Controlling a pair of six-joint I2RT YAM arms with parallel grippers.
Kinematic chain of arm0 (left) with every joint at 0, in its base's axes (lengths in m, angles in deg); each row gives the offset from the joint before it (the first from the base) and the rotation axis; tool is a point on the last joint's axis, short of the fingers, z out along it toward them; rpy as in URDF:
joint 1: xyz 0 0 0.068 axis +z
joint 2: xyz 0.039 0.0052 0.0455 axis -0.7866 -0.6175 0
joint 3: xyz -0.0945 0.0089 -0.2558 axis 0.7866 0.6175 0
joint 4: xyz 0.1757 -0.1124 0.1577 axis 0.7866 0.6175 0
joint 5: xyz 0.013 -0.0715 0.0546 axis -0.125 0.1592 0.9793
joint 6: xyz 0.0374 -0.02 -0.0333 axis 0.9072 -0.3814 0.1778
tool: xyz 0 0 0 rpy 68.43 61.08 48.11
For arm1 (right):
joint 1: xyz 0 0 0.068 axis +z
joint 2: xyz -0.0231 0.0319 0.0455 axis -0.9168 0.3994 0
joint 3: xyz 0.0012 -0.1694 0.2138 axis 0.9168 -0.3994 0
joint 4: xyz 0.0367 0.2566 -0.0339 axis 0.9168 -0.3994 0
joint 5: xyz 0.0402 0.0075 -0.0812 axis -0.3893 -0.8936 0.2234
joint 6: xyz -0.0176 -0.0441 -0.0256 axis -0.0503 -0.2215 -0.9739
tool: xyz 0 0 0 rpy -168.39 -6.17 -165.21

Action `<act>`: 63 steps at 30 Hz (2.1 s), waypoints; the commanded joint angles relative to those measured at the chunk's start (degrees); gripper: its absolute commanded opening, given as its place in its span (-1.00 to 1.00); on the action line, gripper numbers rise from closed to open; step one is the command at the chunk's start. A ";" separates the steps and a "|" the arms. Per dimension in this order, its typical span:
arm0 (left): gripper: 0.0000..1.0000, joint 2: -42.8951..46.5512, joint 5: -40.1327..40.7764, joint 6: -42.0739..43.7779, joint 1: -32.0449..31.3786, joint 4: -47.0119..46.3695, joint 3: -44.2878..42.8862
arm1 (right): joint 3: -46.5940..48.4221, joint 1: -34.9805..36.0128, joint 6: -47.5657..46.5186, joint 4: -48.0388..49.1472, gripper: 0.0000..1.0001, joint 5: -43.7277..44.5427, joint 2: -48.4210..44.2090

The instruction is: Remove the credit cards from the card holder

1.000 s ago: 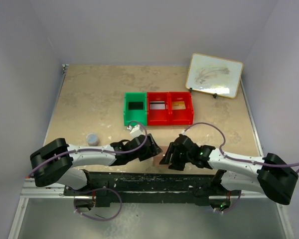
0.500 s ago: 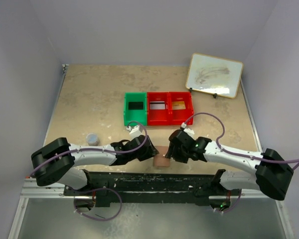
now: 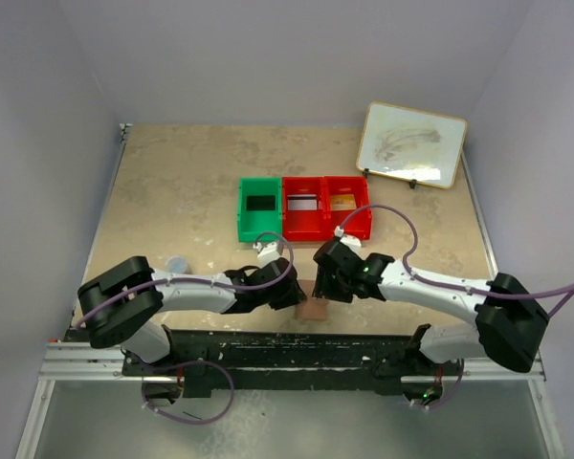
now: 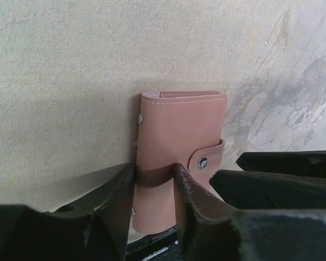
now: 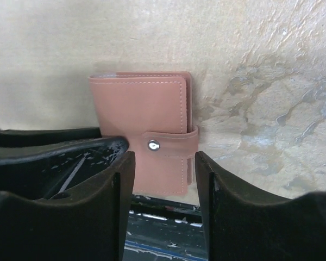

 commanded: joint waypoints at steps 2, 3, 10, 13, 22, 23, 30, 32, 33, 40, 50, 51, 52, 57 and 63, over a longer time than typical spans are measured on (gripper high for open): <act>-0.44 -0.47 0.37 0.47 0.15 1.03 -1.82 | 2.51 0.19 -1.90 -1.47 -0.01 0.33 3.57; -0.44 -0.44 0.52 0.33 0.14 1.09 -1.55 | 2.81 0.25 -2.35 -0.85 -0.01 -0.22 4.17; -0.55 -1.97 -0.89 0.98 0.20 0.47 -1.75 | 4.77 0.73 -2.92 0.06 0.05 -0.84 6.26; -0.58 -2.36 -1.00 1.50 0.14 0.80 -2.23 | 5.48 0.73 -3.43 0.22 0.07 -0.83 7.63; -0.62 -1.83 -0.24 1.81 0.14 2.19 -2.64 | 7.73 1.87 -1.96 -5.42 -0.04 2.95 13.28; -0.62 -1.84 -0.15 1.95 0.14 2.45 -2.76 | 7.83 2.12 -1.74 -6.34 -0.10 3.64 13.50; -0.64 -1.84 0.15 2.20 0.15 2.95 -3.00 | 7.70 2.92 -1.61 -7.54 -0.38 4.53 15.45; -0.64 -1.82 0.29 2.16 0.14 2.85 -3.01 | 7.89 3.09 -1.21 -7.94 -0.44 4.99 16.09; -0.64 -1.85 0.24 2.07 0.14 2.84 -3.04 | 8.04 3.11 -0.87 -8.17 -0.45 5.31 16.16; -0.64 -1.75 1.32 1.47 0.14 3.06 -2.29 | 5.71 2.96 0.06 -5.87 -0.87 2.08 10.03; -0.66 -3.55 4.33 1.64 0.14 4.90 -2.09 | 2.32 -0.40 -0.32 -6.16 -0.88 1.94 5.35; -0.66 -3.61 4.35 1.63 0.14 4.95 -2.08 | 1.90 -0.59 -0.39 -5.72 -0.86 1.71 4.60; -0.67 -3.70 4.31 1.63 0.21 4.84 -2.08 | 1.73 -0.75 -0.60 -5.52 -0.79 1.49 4.02; -0.68 -4.22 3.38 1.89 0.14 3.80 -2.24 | 3.18 -0.81 -1.23 -5.78 -0.47 1.61 4.85; -0.69 -3.96 3.28 2.07 0.14 3.71 -2.34 | 5.12 -0.67 -2.71 -5.33 -0.27 1.83 7.47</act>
